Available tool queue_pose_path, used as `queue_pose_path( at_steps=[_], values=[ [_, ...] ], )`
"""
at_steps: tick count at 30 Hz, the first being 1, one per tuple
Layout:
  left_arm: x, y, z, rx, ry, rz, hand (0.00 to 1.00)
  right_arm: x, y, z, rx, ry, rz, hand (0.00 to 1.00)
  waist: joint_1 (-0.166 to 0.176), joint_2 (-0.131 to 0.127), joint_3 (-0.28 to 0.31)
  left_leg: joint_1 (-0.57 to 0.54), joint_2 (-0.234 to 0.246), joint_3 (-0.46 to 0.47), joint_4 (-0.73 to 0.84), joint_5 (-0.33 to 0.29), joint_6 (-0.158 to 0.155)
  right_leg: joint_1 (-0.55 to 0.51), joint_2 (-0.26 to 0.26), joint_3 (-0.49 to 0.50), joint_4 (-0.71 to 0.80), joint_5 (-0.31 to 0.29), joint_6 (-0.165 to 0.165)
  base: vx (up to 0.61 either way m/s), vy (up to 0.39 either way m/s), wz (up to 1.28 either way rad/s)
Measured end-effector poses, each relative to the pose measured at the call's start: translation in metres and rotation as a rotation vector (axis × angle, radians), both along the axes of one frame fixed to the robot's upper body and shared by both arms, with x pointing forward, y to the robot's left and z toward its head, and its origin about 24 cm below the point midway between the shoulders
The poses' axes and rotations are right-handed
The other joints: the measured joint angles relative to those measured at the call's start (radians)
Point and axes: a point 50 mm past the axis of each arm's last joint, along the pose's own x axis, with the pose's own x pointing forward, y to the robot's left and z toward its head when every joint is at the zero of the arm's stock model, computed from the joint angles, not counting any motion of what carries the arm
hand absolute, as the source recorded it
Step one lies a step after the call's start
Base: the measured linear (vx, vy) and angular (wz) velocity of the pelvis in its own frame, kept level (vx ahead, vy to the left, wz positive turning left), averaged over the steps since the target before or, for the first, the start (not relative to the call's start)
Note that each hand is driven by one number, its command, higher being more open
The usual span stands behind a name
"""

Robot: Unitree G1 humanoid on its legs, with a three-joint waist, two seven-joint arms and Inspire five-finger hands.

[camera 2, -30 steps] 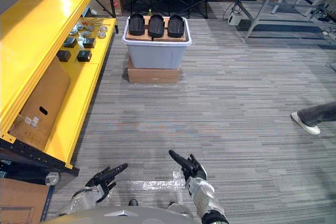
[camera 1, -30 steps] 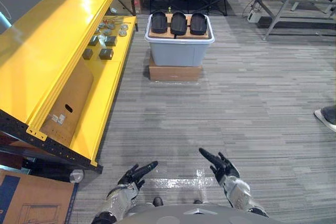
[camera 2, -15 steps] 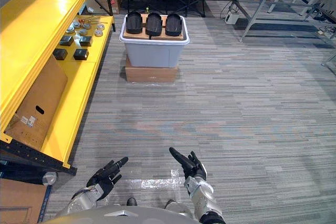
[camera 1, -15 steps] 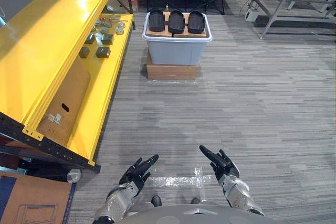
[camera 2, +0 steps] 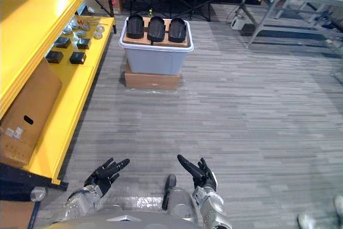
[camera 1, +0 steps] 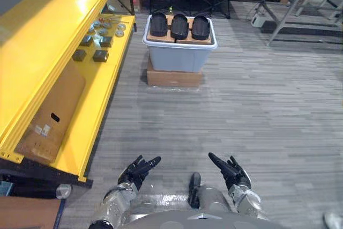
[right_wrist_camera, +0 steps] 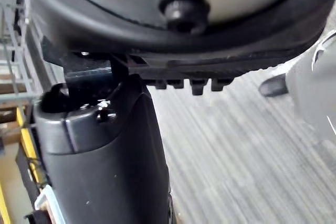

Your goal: Walk over and take three plastic housings, then place them on the shelf

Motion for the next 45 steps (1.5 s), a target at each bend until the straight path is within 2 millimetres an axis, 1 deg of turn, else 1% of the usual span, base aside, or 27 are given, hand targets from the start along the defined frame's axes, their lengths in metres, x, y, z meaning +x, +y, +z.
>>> queue_pose_path(
  at_steps=[1, 3, 5, 7, 9, 10, 13, 15, 16, 17, 18, 19, 20, 22, 25, 27, 28, 29, 30, 32, 35, 37, 38, 39, 41, 43, 45],
  values=[
    [0.001, 0.000, 0.000, -0.005, -0.006, 0.017, 1.00, 0.003, -0.002, 0.002, -0.006, -0.011, 0.004, 1.00, -0.004, 0.012, 0.002, -0.046, 0.023, -0.002, 0.109, 0.000, -0.002, 0.004, 0.011, -0.012, 0.017, 0.006, -0.014, 0.63, -0.261, 0.12],
    [0.002, -0.005, 0.000, -0.028, -0.017, 0.061, 1.00, 0.009, -0.008, 0.007, -0.021, -0.039, 0.026, 1.00, 0.008, 0.042, 0.028, -0.240, 0.137, -0.008, 0.561, 0.186, 0.022, 0.091, 0.067, -0.015, -0.015, -0.043, -0.076, 0.59, -0.250, -0.04],
    [0.002, -0.004, 0.000, -0.031, -0.020, 0.084, 1.00, 0.012, -0.007, 0.008, -0.020, -0.054, 0.030, 1.00, 0.016, 0.031, 0.051, -0.313, 0.127, -0.041, 0.680, 0.166, 0.015, 0.188, 0.076, -0.013, -0.057, -0.055, -0.094, 0.56, -0.196, -0.13],
    [0.012, 0.000, 0.009, -0.021, -0.084, 0.103, 1.00, 0.019, -0.006, 0.014, -0.028, -0.100, 0.047, 1.00, 0.040, -0.001, 0.072, -0.391, 0.060, -0.020, 0.555, 0.145, 0.011, 0.312, 0.074, 0.017, -0.155, -0.062, -0.103, 0.50, -0.154, -0.33],
    [0.017, 0.000, 0.014, -0.020, -0.118, 0.104, 1.00, 0.029, -0.005, 0.023, -0.036, -0.152, 0.060, 1.00, 0.050, -0.005, 0.075, -0.424, 0.014, 0.004, 0.316, 0.161, 0.018, 0.349, 0.071, 0.039, -0.206, -0.062, -0.103, 0.46, -0.041, -0.50],
    [0.021, 0.000, 0.018, -0.025, -0.142, 0.112, 1.00, 0.041, -0.003, 0.032, -0.048, -0.196, 0.069, 1.00, 0.051, -0.009, 0.084, -0.434, -0.038, 0.001, -0.040, 0.273, 0.013, 0.387, 0.065, 0.047, -0.237, -0.081, -0.070, 0.53, 0.018, -0.46],
    [0.019, -0.005, 0.016, -0.057, -0.139, 0.125, 1.00, 0.038, -0.005, 0.031, -0.087, -0.178, 0.087, 1.00, 0.050, -0.001, 0.090, -0.435, -0.052, -0.024, -0.276, 0.398, -0.006, 0.472, 0.076, 0.063, -0.245, -0.150, -0.018, 0.40, 0.083, -0.19],
    [0.015, -0.003, 0.014, -0.060, -0.128, 0.123, 1.00, 0.025, -0.005, 0.023, -0.084, -0.132, 0.082, 1.00, 0.058, -0.013, 0.080, -0.444, -0.060, -0.009, -0.180, 0.471, 0.044, 0.527, 0.045, 0.067, -0.173, -0.274, 0.010, 0.60, 0.237, -0.08],
    [0.015, 0.001, 0.014, -0.054, -0.131, 0.128, 1.00, 0.024, -0.003, 0.022, -0.078, -0.124, 0.085, 1.00, 0.058, -0.039, 0.072, -0.456, -0.075, 0.008, -0.136, 0.481, 0.065, 0.518, 0.016, 0.068, -0.129, -0.317, 0.015, 0.42, 0.178, -0.07],
    [0.015, 0.009, 0.015, -0.034, -0.129, 0.130, 1.00, 0.021, 0.001, 0.018, -0.065, -0.109, 0.088, 1.00, 0.056, -0.102, 0.046, -0.458, -0.121, 0.038, -0.096, 0.477, 0.104, 0.507, -0.049, 0.069, -0.039, -0.380, 0.032, 0.69, 0.178, -0.04],
    [0.016, 0.011, 0.014, -0.026, -0.122, 0.129, 1.00, 0.024, 0.002, 0.018, -0.062, -0.105, 0.094, 1.00, 0.054, -0.129, 0.040, -0.448, -0.156, 0.049, -0.076, 0.448, 0.155, 0.420, -0.112, 0.064, 0.173, -0.387, 0.054, 0.61, 0.126, 0.00],
    [0.020, 0.010, 0.015, -0.030, -0.136, 0.120, 1.00, 0.026, 0.003, 0.017, -0.061, -0.103, 0.099, 1.00, 0.055, -0.130, 0.040, -0.432, -0.166, 0.052, -0.077, 0.425, 0.175, 0.328, -0.150, 0.065, 0.369, -0.317, 0.084, 0.60, 0.123, 0.06],
    [0.024, 0.009, 0.018, -0.033, -0.151, 0.114, 1.00, 0.027, 0.005, 0.016, -0.059, -0.099, 0.106, 1.00, 0.054, -0.129, 0.041, -0.412, -0.172, 0.050, -0.084, 0.411, 0.184, 0.273, -0.173, 0.065, 0.482, -0.241, 0.076, 0.47, 0.154, 0.10],
    [0.026, 0.003, 0.018, -0.027, -0.153, 0.090, 1.00, 0.027, 0.016, 0.012, -0.045, -0.080, 0.146, 1.00, 0.049, -0.111, 0.053, -0.286, -0.174, 0.034, -0.098, 0.359, 0.194, 0.175, -0.208, 0.047, 0.686, -0.271, 0.021, 0.63, 0.175, 0.15],
    [0.036, 0.001, 0.027, -0.019, -0.200, 0.079, 1.00, 0.031, 0.033, 0.013, -0.025, -0.092, 0.207, 1.00, 0.048, -0.074, 0.057, -0.166, -0.147, -0.001, -0.173, 0.341, 0.183, 0.100, -0.177, -0.028, 0.494, -0.295, 0.018, 0.49, 0.066, 0.26],
    [0.049, -0.003, 0.034, -0.017, -0.246, 0.059, 1.00, 0.036, 0.037, 0.016, -0.017, -0.108, 0.206, 1.00, 0.048, -0.051, 0.061, -0.151, -0.123, -0.045, -0.187, 0.331, 0.166, 0.057, -0.128, -0.026, 0.205, -0.262, 0.062, 0.31, -0.026, 0.55],
    [0.055, -0.004, 0.037, -0.015, -0.266, 0.050, 1.00, 0.037, 0.037, 0.016, -0.013, -0.109, 0.201, 1.00, 0.047, -0.053, 0.062, -0.144, -0.121, -0.076, -0.184, 0.313, 0.149, 0.033, -0.113, 0.027, 0.061, -0.208, 0.098, 0.33, -0.091, 0.73],
    [0.056, -0.004, 0.037, -0.014, -0.265, 0.048, 1.00, 0.034, 0.036, 0.014, -0.012, -0.100, 0.194, 1.00, 0.043, -0.060, 0.062, -0.133, -0.126, -0.102, -0.175, 0.292, 0.135, 0.027, -0.108, 0.075, -0.011, -0.148, 0.103, 0.47, -0.230, 1.16],
    [0.051, -0.001, 0.034, -0.005, -0.249, 0.048, 1.00, 0.026, 0.035, 0.010, -0.016, -0.072, 0.164, 1.00, 0.030, -0.081, 0.058, -0.119, -0.134, -0.154, -0.116, 0.233, 0.109, 0.031, -0.106, 0.159, -0.038, -0.021, 0.110, 0.40, -0.273, 1.00],
    [0.040, 0.009, 0.029, 0.021, -0.216, 0.057, 1.00, 0.015, 0.033, 0.004, -0.011, -0.033, 0.130, 1.00, 0.027, -0.116, 0.047, -0.114, -0.152, -0.191, -0.066, 0.177, 0.083, 0.043, -0.117, 0.158, -0.010, 0.023, 0.080, 0.32, -0.353, 0.72],
    [0.022, 0.000, 0.015, -0.054, -0.128, 0.151, 1.00, 0.009, 0.010, 0.003, -0.054, 0.006, 0.054, 1.00, 0.029, -0.024, 0.025, -0.162, -0.042, -0.206, 0.018, 0.101, 0.028, 0.048, -0.036, 0.092, -0.007, -0.033, 0.044, 0.24, -0.261, 0.19],
    [0.020, -0.003, 0.011, -0.080, -0.101, 0.174, 1.00, 0.008, 0.005, 0.003, -0.063, 0.010, 0.031, 1.00, 0.015, -0.006, 0.032, -0.195, -0.011, -0.184, 0.086, 0.115, 0.001, 0.072, -0.015, 0.067, -0.042, -0.039, 0.033, 0.20, -0.161, 0.32],
    [0.018, -0.005, 0.009, -0.088, -0.089, 0.178, 1.00, 0.001, 0.000, 0.000, -0.073, 0.035, 0.007, 1.00, 0.001, -0.011, 0.045, -0.246, 0.011, -0.147, 0.201, 0.154, -0.033, 0.126, -0.011, 0.050, -0.088, -0.035, 0.025, 0.23, -0.157, 0.56],
    [0.015, -0.007, 0.007, -0.093, -0.079, 0.182, 1.00, -0.010, 0.001, -0.003, -0.070, 0.061, -0.014, 1.00, 0.003, -0.024, 0.053, -0.261, 0.030, -0.096, 0.237, 0.151, -0.026, 0.189, -0.016, 0.036, -0.137, -0.027, 0.019, 0.19, -0.114, 0.43],
    [0.014, -0.012, 0.007, -0.107, -0.086, 0.166, 1.00, -0.017, -0.005, -0.002, -0.081, 0.066, -0.051, 1.00, 0.000, -0.024, 0.052, -0.263, 0.062, -0.049, 0.125, 0.154, -0.017, 0.218, -0.017, 0.021, -0.171, -0.018, 0.032, 0.13, -0.048, 0.07],
    [0.019, -0.016, 0.009, -0.107, -0.109, 0.132, 1.00, -0.016, -0.012, 0.005, -0.107, 0.027, -0.074, 1.00, -0.011, 0.009, 0.045, -0.261, 0.071, -0.048, -0.066, 0.279, -0.017, 0.213, -0.016, 0.025, -0.184, -0.011, 0.045, 0.14, 0.070, -0.20],
    [0.028, -0.011, 0.016, -0.067, -0.152, 0.114, 1.00, -0.010, -0.010, 0.012, -0.116, -0.019, -0.073, 1.00, -0.029, -0.003, 0.053, -0.225, 0.021, -0.008, -0.145, 0.309, -0.002, 0.213, -0.056, 0.056, -0.215, 0.009, 0.080, 0.21, 0.153, -0.30]
  ],
)
